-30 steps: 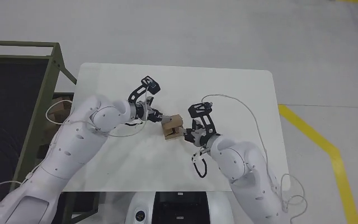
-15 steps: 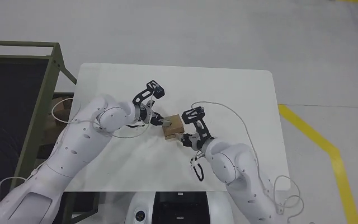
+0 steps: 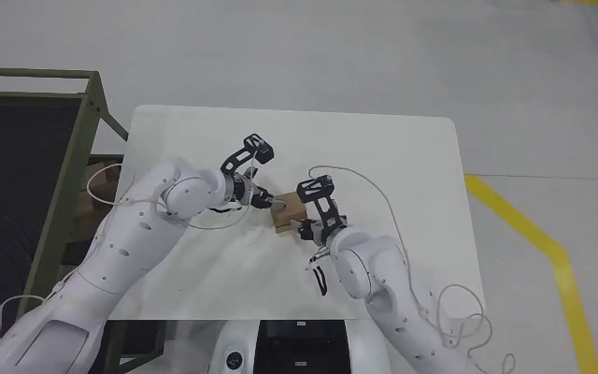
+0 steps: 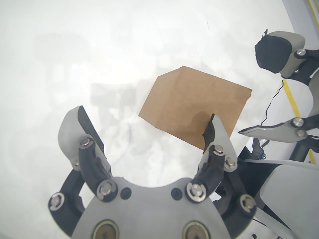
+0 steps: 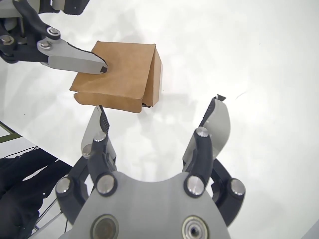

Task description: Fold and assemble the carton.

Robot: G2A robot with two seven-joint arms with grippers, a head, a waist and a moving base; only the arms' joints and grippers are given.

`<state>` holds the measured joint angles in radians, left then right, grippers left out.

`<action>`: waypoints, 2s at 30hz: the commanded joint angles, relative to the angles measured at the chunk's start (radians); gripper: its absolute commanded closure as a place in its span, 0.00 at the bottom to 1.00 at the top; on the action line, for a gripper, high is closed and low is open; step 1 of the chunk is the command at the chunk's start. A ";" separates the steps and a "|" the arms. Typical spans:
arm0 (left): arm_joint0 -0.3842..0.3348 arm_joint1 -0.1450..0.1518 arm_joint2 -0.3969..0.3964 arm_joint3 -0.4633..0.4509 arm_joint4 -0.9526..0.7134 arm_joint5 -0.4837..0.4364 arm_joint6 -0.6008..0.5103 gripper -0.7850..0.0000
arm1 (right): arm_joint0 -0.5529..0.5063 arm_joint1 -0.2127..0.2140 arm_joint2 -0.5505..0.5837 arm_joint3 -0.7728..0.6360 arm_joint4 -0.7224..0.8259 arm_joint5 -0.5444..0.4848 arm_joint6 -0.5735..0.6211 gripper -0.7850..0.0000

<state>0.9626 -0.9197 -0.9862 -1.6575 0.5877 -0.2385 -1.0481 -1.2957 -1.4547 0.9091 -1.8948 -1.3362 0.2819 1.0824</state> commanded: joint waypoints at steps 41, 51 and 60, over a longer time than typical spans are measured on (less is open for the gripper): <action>-0.027 -0.019 0.000 0.043 -0.028 0.038 -0.038 0.00 | -0.008 -0.014 0.002 -0.113 -0.092 -0.006 0.135 0.00; -0.012 -0.017 -0.012 0.025 -0.026 0.029 -0.040 0.00 | -0.023 0.005 0.008 -0.118 -0.091 -0.285 -0.065 0.00; 0.005 -0.013 -0.031 0.007 -0.018 0.036 -0.045 0.00 | -0.029 0.040 0.026 -0.107 -0.184 -0.667 -0.268 0.00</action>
<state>0.9654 -0.9331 -1.0155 -1.6486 0.5697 -0.2025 -1.0921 -1.3237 -1.4185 0.9319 -2.0071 -1.5182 -0.3301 0.8456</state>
